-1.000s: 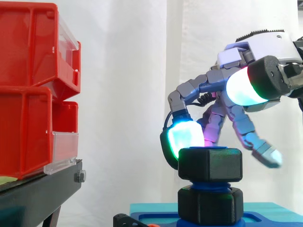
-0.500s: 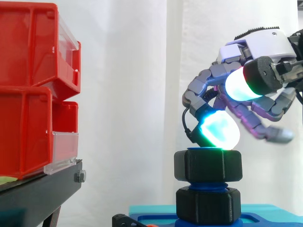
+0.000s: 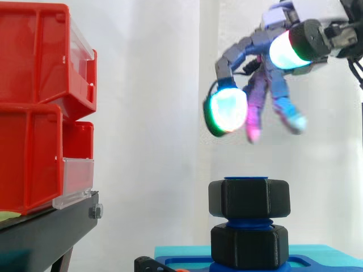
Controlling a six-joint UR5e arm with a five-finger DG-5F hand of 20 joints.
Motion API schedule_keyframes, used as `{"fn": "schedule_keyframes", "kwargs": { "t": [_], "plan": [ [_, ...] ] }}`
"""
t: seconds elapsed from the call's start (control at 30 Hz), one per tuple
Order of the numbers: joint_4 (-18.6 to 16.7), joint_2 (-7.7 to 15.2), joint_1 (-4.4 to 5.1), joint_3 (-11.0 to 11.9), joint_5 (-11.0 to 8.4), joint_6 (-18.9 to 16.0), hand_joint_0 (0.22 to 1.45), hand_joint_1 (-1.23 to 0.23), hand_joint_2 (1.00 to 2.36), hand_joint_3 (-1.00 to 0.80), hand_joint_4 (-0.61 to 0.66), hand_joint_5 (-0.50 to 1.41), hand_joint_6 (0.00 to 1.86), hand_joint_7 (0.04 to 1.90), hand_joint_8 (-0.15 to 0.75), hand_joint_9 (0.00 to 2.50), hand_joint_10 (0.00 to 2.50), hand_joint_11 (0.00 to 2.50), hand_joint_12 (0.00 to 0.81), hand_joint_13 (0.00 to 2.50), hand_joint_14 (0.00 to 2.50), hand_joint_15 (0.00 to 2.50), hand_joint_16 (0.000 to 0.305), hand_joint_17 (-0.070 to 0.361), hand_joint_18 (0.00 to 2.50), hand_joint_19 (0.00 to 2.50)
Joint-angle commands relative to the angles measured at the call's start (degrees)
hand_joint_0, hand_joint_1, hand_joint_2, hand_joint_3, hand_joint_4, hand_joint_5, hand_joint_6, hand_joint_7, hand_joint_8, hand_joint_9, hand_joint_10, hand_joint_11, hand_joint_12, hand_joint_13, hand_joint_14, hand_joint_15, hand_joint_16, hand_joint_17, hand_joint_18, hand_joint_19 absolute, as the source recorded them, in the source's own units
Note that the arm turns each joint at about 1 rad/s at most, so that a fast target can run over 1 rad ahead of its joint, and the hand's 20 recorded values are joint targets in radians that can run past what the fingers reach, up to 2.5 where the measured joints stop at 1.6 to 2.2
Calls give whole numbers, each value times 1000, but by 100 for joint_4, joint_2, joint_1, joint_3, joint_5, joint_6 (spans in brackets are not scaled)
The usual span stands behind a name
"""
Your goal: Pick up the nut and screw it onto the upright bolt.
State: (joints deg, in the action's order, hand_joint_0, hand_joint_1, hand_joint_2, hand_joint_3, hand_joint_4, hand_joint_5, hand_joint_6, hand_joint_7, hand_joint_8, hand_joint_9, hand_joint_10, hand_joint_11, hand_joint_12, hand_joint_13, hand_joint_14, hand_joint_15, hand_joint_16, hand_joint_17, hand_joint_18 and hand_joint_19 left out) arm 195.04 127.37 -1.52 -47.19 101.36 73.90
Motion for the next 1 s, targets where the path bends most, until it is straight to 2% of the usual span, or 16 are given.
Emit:
{"fn": "schedule_keyframes", "kwargs": {
  "t": [0.0,0.07,0.17,0.27,0.3,0.33,0.43,0.57,0.63,0.83,0.97],
  "plan": [
    [16,16,46,43,-55,63,483,-398,1000,-500,194,-133,503,746,285,1095,9,236,376,653,4,102,54,121,448,294],
    [-45,34,82,-27,-55,28,471,-408,1000,-500,172,-154,502,674,278,875,2,67,377,512,0,22,55,125,313,203],
    [-441,34,178,-352,-72,-192,467,-409,1000,-500,155,-164,502,642,273,751,0,0,383,430,0,0,55,124,209,150],
    [-836,34,249,-607,-107,-429,460,-357,1000,-500,96,-172,501,594,250,604,0,0,380,342,0,0,55,125,92,86],
    [-836,34,249,-607,-107,-429,459,-349,1000,-500,88,-173,501,587,250,578,0,0,379,324,0,0,55,125,74,80],
    [-1135,43,319,-783,-116,-623,458,-336,1000,-500,72,-178,501,569,242,518,0,0,378,293,0,0,55,124,42,55],
    [-1285,43,416,-968,-116,-693,453,-316,1000,-500,43,-191,500,548,233,440,0,0,382,235,0,0,56,127,0,42],
    [-1311,43,495,-1047,-151,-693,452,-306,1000,-500,27,-200,500,534,228,387,0,0,382,206,0,0,56,127,0,37],
    [-1320,43,503,-1099,-178,-702,451,-300,1000,-500,23,-208,500,529,224,367,0,0,381,196,0,0,57,128,0,26],
    [-1750,87,583,-1179,-178,-904,449,-293,1000,-500,31,-215,500,527,228,354,0,0,384,184,0,0,57,128,0,17],
    [-1865,130,591,-1170,-160,-913,450,-282,1000,-500,41,-214,500,528,232,365,0,0,384,197,0,0,57,128,0,15]
  ]
}}
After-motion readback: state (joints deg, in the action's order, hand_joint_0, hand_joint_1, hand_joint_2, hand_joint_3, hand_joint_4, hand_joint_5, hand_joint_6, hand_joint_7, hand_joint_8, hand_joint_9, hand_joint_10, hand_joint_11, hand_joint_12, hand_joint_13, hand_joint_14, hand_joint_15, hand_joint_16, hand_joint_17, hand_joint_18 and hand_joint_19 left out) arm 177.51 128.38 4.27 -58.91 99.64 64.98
